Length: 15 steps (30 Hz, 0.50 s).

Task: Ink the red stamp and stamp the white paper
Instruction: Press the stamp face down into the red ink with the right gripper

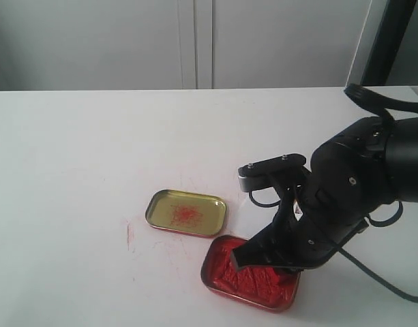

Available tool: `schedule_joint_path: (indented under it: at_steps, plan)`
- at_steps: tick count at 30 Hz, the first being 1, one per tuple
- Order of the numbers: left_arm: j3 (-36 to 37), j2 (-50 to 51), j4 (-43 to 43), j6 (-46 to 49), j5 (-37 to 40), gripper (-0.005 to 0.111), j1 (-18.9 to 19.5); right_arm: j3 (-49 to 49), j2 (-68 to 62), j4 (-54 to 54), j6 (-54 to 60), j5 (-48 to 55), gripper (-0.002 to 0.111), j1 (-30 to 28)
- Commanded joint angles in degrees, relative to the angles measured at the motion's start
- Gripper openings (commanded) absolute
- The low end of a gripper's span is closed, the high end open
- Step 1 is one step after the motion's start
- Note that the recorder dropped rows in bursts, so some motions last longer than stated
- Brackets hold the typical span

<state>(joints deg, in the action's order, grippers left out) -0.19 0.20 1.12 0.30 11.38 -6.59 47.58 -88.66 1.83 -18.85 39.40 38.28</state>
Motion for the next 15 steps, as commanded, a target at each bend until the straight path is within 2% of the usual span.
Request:
schedule_joint_path:
  at_steps: [1,15]
  plan:
    - [0.2,-0.2,-0.2,0.2,-0.2,0.0,0.1,0.6,0.8,0.1,-0.2,-1.0,0.0,-0.6]
    - [0.2,-0.2,-0.2,0.2,-0.2,0.0,0.1,0.6,0.8,0.1,-0.6,-1.1,0.0,-0.6]
